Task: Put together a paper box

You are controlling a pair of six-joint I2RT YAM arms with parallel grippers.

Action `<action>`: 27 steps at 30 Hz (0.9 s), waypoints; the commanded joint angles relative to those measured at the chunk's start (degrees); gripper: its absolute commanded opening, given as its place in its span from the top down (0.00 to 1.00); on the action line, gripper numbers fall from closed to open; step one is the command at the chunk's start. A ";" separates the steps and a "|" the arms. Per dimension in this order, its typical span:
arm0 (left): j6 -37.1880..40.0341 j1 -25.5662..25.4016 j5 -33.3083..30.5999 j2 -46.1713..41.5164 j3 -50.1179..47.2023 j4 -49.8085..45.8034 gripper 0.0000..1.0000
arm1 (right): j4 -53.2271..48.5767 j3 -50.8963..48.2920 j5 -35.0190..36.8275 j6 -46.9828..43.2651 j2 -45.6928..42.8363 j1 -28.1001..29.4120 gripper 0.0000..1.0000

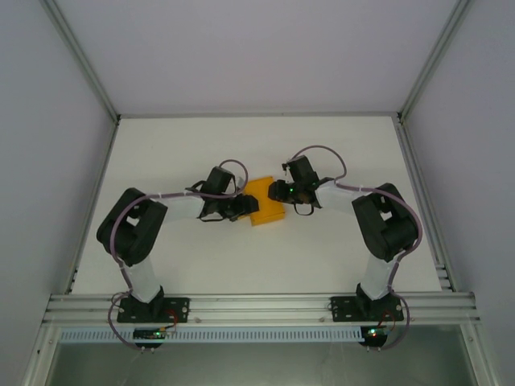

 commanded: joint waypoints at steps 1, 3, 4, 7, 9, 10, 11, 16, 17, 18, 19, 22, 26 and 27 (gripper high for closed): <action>-1.50 -0.53 0.02 3.47 -0.70 2.97 0.56 | -14.99 -3.33 2.15 0.49 4.12 1.05 0.66; -1.74 -0.50 -0.50 4.55 -0.76 3.88 0.60 | -15.00 -3.46 2.02 0.58 4.04 1.02 0.66; -2.03 -0.50 -0.53 5.12 -1.00 4.68 0.62 | -14.99 -3.59 1.98 0.63 3.95 0.99 0.66; -3.08 -0.44 -0.25 6.36 -1.41 6.62 0.73 | -14.93 -4.04 1.72 0.82 3.77 0.98 0.66; -3.57 -0.47 -0.58 6.92 -1.64 7.08 0.84 | -14.69 -4.21 1.54 0.85 3.77 0.80 0.66; -3.85 -0.46 -0.86 6.99 -1.91 7.26 0.90 | -14.55 -4.28 1.53 0.85 3.76 0.79 0.66; -4.22 -0.48 -1.09 7.08 -2.26 7.62 0.96 | -14.49 -4.22 1.41 0.85 3.89 0.79 0.66; -5.24 -0.44 -1.07 7.29 -3.33 8.57 1.00 | -14.31 -3.67 1.01 0.15 4.34 0.72 0.66; -5.33 -0.46 -1.08 7.18 -3.58 8.83 1.00 | -14.26 -3.61 1.10 0.10 4.40 0.72 0.66; -5.28 -0.44 -1.13 7.08 -3.67 8.97 1.00 | -14.34 -3.60 1.10 0.04 4.37 0.71 0.66; -5.29 -0.47 -1.31 6.91 -3.71 8.73 1.00 | -14.40 -3.50 1.09 0.05 4.38 0.70 0.66; -5.10 -0.52 -1.61 6.57 -3.68 8.36 1.00 | -14.50 -3.26 1.19 -0.25 4.38 0.62 0.66; -4.56 -0.72 -1.86 6.06 -3.16 7.43 0.89 | -14.82 -2.78 1.51 -0.86 4.21 0.30 0.66; -4.46 -0.69 -1.76 5.73 -2.90 7.14 0.87 | -15.10 -2.50 1.62 -1.29 4.12 0.13 0.66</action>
